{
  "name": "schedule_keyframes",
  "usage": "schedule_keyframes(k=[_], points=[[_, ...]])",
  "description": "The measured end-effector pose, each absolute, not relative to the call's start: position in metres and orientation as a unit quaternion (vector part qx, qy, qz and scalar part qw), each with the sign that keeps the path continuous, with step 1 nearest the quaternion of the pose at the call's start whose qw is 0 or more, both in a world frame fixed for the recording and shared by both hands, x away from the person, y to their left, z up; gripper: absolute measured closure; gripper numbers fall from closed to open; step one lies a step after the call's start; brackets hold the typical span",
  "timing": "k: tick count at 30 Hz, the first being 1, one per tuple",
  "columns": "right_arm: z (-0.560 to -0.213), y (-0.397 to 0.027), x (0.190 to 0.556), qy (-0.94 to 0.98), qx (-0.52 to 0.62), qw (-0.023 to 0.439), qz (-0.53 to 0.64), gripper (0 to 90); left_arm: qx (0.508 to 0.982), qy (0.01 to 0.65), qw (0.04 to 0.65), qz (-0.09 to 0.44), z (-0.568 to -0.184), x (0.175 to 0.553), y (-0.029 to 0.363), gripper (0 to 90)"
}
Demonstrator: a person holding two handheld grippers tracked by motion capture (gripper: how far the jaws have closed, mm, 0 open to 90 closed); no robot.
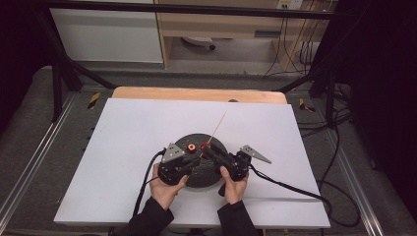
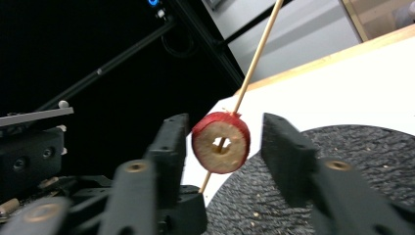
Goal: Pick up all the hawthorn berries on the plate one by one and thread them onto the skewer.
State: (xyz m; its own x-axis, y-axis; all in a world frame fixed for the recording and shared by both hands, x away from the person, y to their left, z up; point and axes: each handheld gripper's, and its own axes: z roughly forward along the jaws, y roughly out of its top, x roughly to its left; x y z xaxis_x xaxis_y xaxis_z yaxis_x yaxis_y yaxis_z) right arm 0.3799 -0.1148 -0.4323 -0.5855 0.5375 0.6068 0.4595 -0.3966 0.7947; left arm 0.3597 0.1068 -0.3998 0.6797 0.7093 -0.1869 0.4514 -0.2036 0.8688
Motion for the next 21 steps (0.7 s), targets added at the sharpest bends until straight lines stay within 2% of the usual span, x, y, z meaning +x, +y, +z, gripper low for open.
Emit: schedule_keyframes(k=[2,5,14,21], points=[[-0.430,-0.117,0.380,0.556,0.449,0.032,0.699,46.9,0.766,0.379,0.504,0.129,-0.401,0.359,0.110,88.3],[-0.426,-0.121,0.382,0.571,0.444,0.036,0.690,36.5,0.769,0.377,0.499,0.130,-0.402,0.357,0.116,88.3],[-0.417,-0.135,0.391,0.643,0.433,0.047,0.630,12.8,0.782,0.370,0.483,0.135,-0.404,0.352,0.146,88.2],[-0.414,-0.142,0.397,0.689,0.431,0.062,0.579,6.3,0.790,0.369,0.472,0.134,-0.407,0.344,0.166,88.2]])
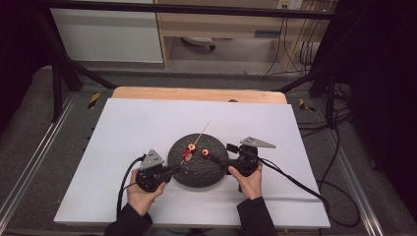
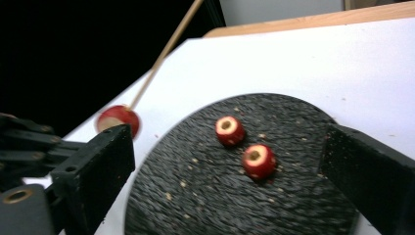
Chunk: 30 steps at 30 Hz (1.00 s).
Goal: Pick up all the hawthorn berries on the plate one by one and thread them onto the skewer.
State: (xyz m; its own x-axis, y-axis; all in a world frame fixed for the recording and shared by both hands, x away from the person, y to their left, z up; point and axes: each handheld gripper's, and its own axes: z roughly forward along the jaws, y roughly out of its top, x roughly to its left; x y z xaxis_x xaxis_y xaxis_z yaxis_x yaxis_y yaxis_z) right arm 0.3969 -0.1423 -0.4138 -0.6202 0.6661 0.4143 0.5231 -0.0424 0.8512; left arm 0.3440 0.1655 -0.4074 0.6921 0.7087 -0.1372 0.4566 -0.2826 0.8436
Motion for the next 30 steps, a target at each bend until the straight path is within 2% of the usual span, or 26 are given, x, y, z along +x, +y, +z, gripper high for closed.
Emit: schedule_keyframes(k=[15,30], points=[[-0.404,-0.145,0.410,0.795,0.397,0.070,0.453,2.5,0.798,0.371,0.455,0.134,-0.421,0.327,0.207,88.2],[-0.389,-0.112,0.433,0.855,0.368,0.069,0.357,8.2,0.807,0.366,0.444,0.135,-0.428,0.319,0.224,88.2]])
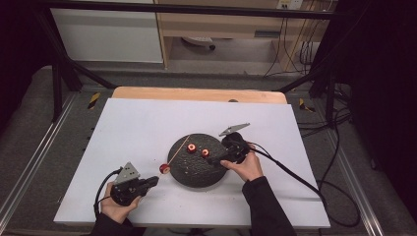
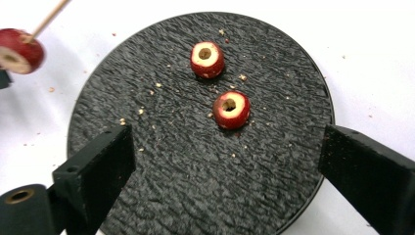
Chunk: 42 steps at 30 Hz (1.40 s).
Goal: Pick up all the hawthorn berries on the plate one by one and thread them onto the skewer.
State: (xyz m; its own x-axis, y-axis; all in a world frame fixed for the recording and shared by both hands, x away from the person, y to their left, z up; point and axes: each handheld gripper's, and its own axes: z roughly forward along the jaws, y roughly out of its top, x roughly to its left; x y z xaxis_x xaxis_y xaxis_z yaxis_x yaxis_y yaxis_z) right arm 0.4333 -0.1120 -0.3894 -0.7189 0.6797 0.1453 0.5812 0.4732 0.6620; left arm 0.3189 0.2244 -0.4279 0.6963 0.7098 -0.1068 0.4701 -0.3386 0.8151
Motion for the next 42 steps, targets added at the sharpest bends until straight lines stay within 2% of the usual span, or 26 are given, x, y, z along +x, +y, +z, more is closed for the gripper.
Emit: schedule_keyframes(k=[12,23,34,42], points=[[-0.393,-0.077,0.461,0.886,0.364,0.052,0.282,27.7,0.807,0.369,0.443,0.130,-0.430,0.321,0.226,88.2],[-0.404,-0.069,0.479,0.881,0.395,0.036,0.256,45.8,0.807,0.369,0.443,0.126,-0.431,0.321,0.226,88.2],[-0.410,-0.068,0.485,0.859,0.440,0.002,0.261,54.6,0.808,0.369,0.443,0.124,-0.431,0.321,0.225,88.2],[-0.414,-0.067,0.487,0.855,0.452,-0.004,0.255,59.3,0.808,0.367,0.443,0.124,-0.431,0.321,0.225,88.2]])
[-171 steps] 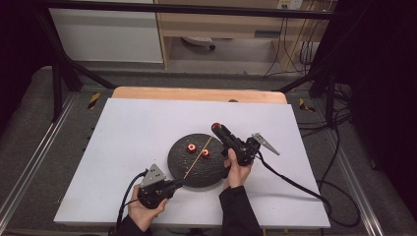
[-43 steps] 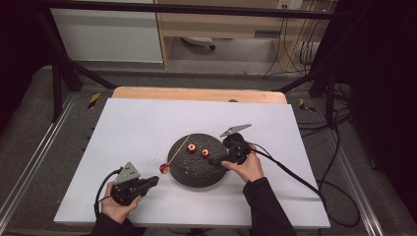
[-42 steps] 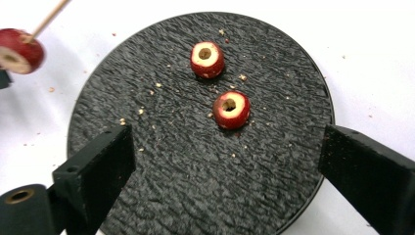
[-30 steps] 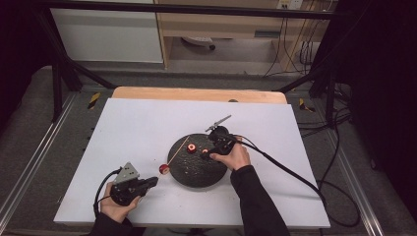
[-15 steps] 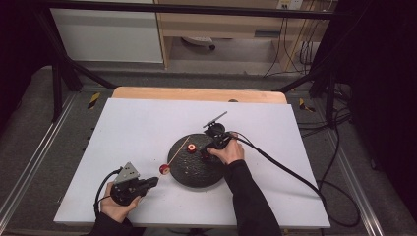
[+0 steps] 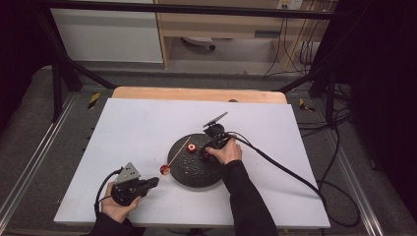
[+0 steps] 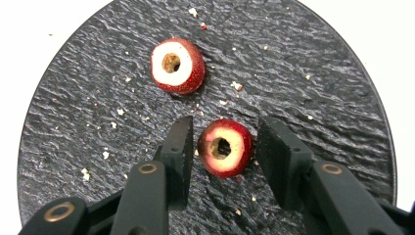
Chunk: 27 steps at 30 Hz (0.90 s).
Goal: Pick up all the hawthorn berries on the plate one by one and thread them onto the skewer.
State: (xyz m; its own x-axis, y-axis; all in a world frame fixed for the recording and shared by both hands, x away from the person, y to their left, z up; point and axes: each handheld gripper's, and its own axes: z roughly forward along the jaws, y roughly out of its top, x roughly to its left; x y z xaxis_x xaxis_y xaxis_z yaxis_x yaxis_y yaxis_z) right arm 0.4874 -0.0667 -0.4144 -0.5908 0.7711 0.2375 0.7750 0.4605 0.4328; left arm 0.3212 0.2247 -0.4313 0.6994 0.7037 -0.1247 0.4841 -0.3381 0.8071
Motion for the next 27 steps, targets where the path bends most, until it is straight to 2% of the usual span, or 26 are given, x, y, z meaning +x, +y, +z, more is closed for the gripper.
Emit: schedule_keyframes(k=[14,27], points=[[-0.414,-0.067,0.488,-0.850,-0.464,0.011,-0.248,62.4,0.810,0.366,0.442,0.124,-0.431,0.321,0.224,88.2],[-0.393,-0.074,0.473,-0.843,-0.449,0.010,-0.297,62.8,0.810,0.364,0.443,0.126,-0.431,0.320,0.223,88.2]])
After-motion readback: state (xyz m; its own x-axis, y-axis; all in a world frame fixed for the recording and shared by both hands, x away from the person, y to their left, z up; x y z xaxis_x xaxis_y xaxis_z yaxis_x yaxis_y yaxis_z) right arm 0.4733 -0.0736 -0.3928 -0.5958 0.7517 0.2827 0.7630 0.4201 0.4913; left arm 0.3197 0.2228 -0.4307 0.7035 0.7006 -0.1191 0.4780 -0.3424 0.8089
